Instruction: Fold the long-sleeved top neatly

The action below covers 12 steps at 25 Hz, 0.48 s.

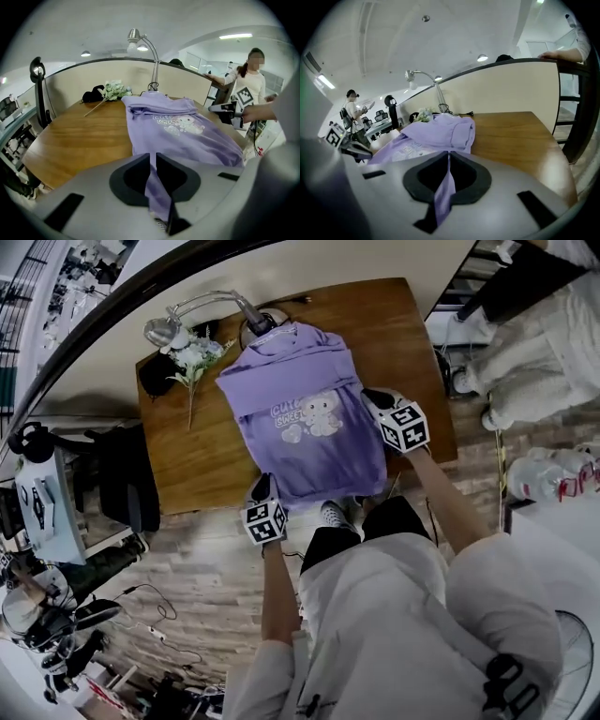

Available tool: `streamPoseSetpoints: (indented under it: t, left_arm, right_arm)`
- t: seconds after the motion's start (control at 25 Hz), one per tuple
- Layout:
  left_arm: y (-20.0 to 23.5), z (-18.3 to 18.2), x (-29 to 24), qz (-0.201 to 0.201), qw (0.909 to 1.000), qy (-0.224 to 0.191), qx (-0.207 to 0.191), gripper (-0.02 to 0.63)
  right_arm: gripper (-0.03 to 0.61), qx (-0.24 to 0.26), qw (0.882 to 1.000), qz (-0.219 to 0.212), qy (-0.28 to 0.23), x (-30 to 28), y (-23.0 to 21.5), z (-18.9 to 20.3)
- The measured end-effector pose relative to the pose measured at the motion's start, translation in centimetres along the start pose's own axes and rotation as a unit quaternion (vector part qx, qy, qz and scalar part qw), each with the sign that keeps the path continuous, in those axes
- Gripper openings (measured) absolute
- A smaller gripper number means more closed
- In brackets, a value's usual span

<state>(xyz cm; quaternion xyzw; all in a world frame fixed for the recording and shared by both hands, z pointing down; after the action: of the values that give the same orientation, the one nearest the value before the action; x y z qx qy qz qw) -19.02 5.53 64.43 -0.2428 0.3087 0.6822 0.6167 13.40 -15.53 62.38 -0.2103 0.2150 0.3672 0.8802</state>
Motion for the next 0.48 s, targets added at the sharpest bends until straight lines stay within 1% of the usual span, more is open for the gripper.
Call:
streamPoseSetpoints:
  t: [0.08, 0.16, 0.28, 0.32, 0.36, 0.4, 0.48]
  left_arm:
    - [0.1, 1.2, 0.9, 0.016, 0.9999, -0.002, -0.005, 0.055]
    - [0.4, 2.7, 1.8, 0.032, 0.9995, -0.004, -0.004, 0.056]
    - [0.7, 4.9, 3.1, 0.068, 0.9974, -0.013, 0.023, 0.059]
    - [0.8, 5.6, 3.5, 0.081, 0.9959, -0.015, 0.037, 0.075]
    - [0.9, 6.4, 3.8, 0.093, 0.9942, -0.015, 0.052, 0.118]
    - [1.0, 7.1, 4.1, 0.105, 0.9924, -0.015, 0.062, 0.140]
    - [0.8, 8.4, 4.4, 0.129, 0.9893, -0.009, 0.068, 0.159]
  right_arm:
    - [0.020, 0.000, 1.000, -0.013, 0.009, 3.1, 1.6, 2.4]
    - [0.023, -0.012, 1.000, -0.024, 0.015, 5.9, 3.4, 4.9]
    - [0.021, -0.020, 0.998, -0.052, 0.028, 9.2, 5.7, 7.9]
    - [0.014, -0.015, 0.997, -0.069, 0.036, 10.0, 6.7, 8.9]
    - [0.008, -0.008, 0.995, -0.087, 0.045, 10.8, 7.6, 10.0]
    - [0.008, -0.003, 0.993, -0.104, 0.055, 11.5, 8.4, 11.1]
    - [0.008, -0.010, 0.990, -0.117, 0.076, 12.6, 9.4, 13.5]
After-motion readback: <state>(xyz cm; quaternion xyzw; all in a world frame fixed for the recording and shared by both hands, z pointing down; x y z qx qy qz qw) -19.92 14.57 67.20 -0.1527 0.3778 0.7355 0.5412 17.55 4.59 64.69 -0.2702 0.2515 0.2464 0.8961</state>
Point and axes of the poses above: the fingertips, and each gripper's own axes: x backward along the fingers, y to its left, z out of its underside, the point moved 8 cm from there along x, backward along the fingers, and after that the axes turned 2 degrees about z, right-handed, at the moved point
